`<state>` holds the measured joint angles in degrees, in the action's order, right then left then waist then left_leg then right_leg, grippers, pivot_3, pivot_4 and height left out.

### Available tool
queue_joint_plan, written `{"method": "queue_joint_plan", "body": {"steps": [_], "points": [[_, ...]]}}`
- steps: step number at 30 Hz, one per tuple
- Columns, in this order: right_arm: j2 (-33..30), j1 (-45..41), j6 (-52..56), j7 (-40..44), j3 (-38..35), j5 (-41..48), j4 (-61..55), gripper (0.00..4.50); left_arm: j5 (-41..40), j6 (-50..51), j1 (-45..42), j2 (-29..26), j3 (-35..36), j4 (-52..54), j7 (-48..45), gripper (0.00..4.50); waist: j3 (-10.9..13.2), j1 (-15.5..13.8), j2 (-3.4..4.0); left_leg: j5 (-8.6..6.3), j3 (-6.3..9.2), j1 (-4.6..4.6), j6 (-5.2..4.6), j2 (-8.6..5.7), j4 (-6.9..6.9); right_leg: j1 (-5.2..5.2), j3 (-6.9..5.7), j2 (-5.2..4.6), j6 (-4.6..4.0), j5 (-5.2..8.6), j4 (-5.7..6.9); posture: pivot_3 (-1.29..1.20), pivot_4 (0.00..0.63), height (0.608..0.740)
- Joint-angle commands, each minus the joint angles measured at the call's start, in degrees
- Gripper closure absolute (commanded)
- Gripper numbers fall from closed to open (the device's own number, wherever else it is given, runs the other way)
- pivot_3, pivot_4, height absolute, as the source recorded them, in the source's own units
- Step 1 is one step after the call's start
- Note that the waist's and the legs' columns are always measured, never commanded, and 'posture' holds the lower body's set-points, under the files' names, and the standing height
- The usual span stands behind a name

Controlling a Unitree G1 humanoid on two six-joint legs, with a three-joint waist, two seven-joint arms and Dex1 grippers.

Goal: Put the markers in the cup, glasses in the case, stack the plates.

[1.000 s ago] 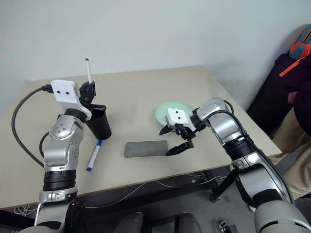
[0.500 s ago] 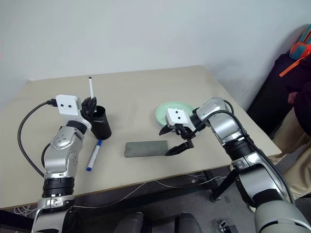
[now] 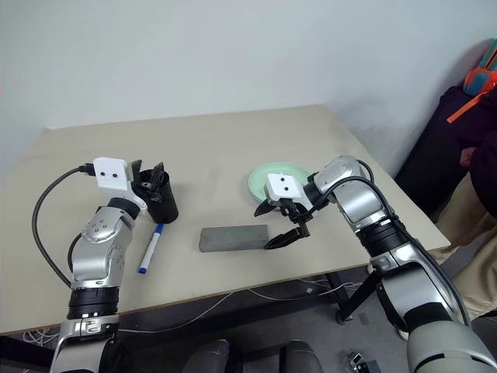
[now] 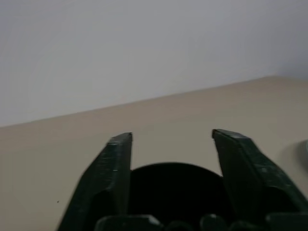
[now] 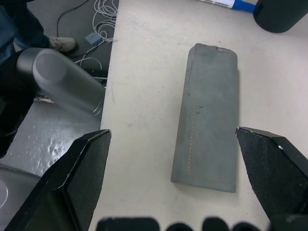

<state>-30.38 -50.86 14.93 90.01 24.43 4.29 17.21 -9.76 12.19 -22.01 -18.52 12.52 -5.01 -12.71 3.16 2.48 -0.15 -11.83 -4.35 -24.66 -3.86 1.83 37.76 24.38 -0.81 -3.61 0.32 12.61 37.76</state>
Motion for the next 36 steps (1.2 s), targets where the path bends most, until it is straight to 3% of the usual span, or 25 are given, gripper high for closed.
{"method": "queue_joint_plan", "body": {"steps": [1, 2, 9, 17, 24, 30, 36], "points": [[-0.5, -1.4, -0.3, -0.1, -0.8, 0.1, -1.8, 0.0, -0.1, -0.9, -0.3, -0.9, 0.2, 1.3, -0.6, 0.46, 0.0, 0.0, 0.0, 0.0, 0.0, 0.0, 0.0, 0.0, 0.0, 0.0, 0.0, -0.03, 0.0, 0.0, 0.0, 0.0, 0.0, 0.74], [-0.5, -1.4, -0.3, -0.1, -0.8, 0.1, -1.8, 0.0, -0.2, -0.7, -0.3, -0.9, 0.2, 1.5, -0.7, 0.07, 0.0, 0.0, 0.0, 0.0, -0.01, 0.0, 0.0, 0.0, 0.0, 0.0, 0.0, -0.07, 0.0, 0.0, 0.0, 0.0, 0.0, 0.74], [-0.5, -1.3, -0.2, -0.1, -0.8, 0.0, -1.8, 0.0, -4.1, 8.4, 0.0, -3.6, 1.7, 10.4, -2.7, 0.03, 0.0, 0.0, 0.0, 0.0, 0.0, -0.01, 0.0, -0.01, -0.04, 0.03, -0.01, -0.09, 0.01, 0.0, -0.01, 0.0, 0.0, 0.74], [-0.6, -1.2, -0.1, 0.0, -0.7, 0.1, -1.8, 0.0, -19.7, 39.6, 5.3, -17.0, 7.3, 29.3, -10.7, 0.03, 0.0, 0.3, 0.01, 0.0, -0.05, 0.0, 0.01, -0.02, -0.26, 0.08, 0.01, -0.02, 0.0, 0.04, -0.08, 0.0, 0.0, 0.74], [-0.4, -1.3, -0.2, 0.1, -0.6, 0.1, -1.7, 0.0, -26.8, 55.7, 10.3, -25.4, 11.7, 35.3, -12.9, 0.03, 0.0, 0.2, 0.0, 0.08, -0.02, 0.04, 0.13, -0.02, -0.46, 0.12, -0.07, -0.06, 0.04, 0.1, -0.1, 0.0, 0.0, 0.74], [-0.3, -1.3, -0.1, 0.3, -0.4, 0.2, -1.8, 0.0, -24.2, 64.2, 11.5, -23.5, 8.8, 35.8, -6.2, 0.03, 0.0, 0.2, 0.0, 0.08, -0.04, 0.05, 0.14, -0.06, -0.54, 0.13, -0.08, -0.19, 0.05, 0.11, -0.1, 0.0, 0.0, 0.74], [-0.2, -1.5, 0.1, 0.2, -0.4, 0.2, -1.9, 0.0, -20.4, 66.9, 11.3, -17.6, 4.3, 33.7, -0.2, 0.03, 0.0, 0.2, -0.02, 0.09, -0.04, 0.06, 0.15, -0.1, -0.62, 0.15, -0.05, -0.24, -0.04, 0.06, -0.12, 0.0, 0.0, 0.74]]}}
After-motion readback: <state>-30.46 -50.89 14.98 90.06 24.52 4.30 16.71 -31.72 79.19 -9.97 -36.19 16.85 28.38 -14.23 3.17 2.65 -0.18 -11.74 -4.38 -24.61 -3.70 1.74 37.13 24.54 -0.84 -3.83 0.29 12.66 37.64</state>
